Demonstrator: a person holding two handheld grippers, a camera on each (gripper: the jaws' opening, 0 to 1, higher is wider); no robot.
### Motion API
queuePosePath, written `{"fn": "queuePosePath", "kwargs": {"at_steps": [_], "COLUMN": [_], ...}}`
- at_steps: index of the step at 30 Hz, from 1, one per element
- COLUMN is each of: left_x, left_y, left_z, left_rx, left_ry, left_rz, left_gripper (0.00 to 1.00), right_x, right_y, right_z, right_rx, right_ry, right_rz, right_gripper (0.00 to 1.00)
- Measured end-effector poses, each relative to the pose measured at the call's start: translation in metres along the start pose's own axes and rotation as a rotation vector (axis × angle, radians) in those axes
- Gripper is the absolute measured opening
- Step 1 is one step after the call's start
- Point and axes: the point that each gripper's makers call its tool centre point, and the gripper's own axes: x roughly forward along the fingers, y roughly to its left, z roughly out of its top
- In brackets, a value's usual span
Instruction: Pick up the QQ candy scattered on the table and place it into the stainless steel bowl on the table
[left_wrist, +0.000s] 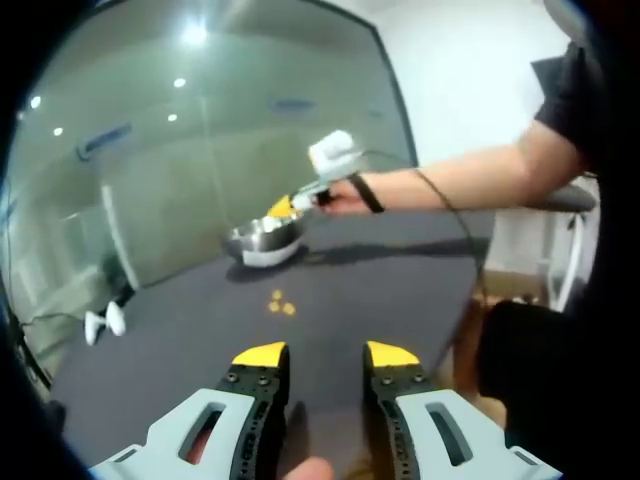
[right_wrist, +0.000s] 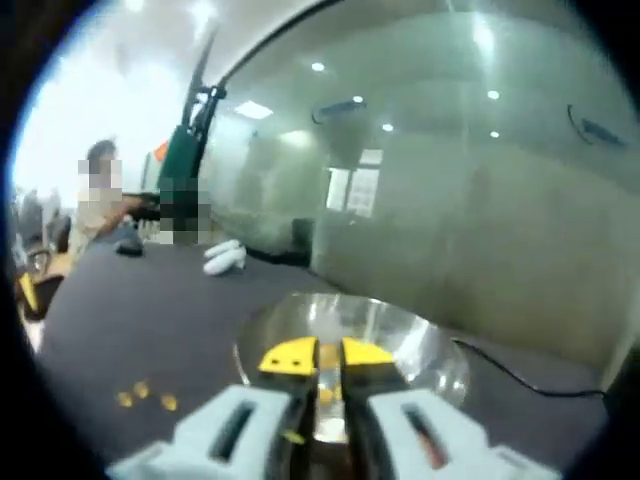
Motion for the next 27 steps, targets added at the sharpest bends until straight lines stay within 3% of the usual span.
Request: {"fn": "queuePosePath", "kwargs": {"at_steps": [12,13,15,16,18,27], "left_x": [-0.004,-0.004,-0.004,-0.004,-0.004,-0.003], "left_y": [0.005,0.006,0.006,0.006,0.006,0.008], "left_z": [-0.004,-0.004,-0.003,-0.003,-0.003,0.001], "left_rx": [-0.006,-0.004,-0.007,-0.004,-0.003,0.003], "left_ry": [0.010,0.008,0.004,0.005,0.005,-0.007], "left_rz": [0.017,0.019,0.017,0.016,0.017,0.023], "left_gripper": [0.31,0.31,0.31,0.31,0.31,0.31], "right_x": [-0.003,-0.003,-0.002,-0.003,-0.006,-0.023], "right_y": [0.002,0.007,0.010,0.010,0.009,0.006], "right_z": [-0.001,-0.001,-0.003,-0.003,0.000,0.002], "right_rx": [0.025,0.033,0.047,0.048,0.059,0.112], "right_ry": [-0.002,-0.002,0.004,-0.004,-0.023,-0.045], "right_rz": [-0.016,0.010,0.019,0.015,0.013,0.027], "right_gripper": [0.10,0.13,0.29,0.29,0.20,0.21]}}
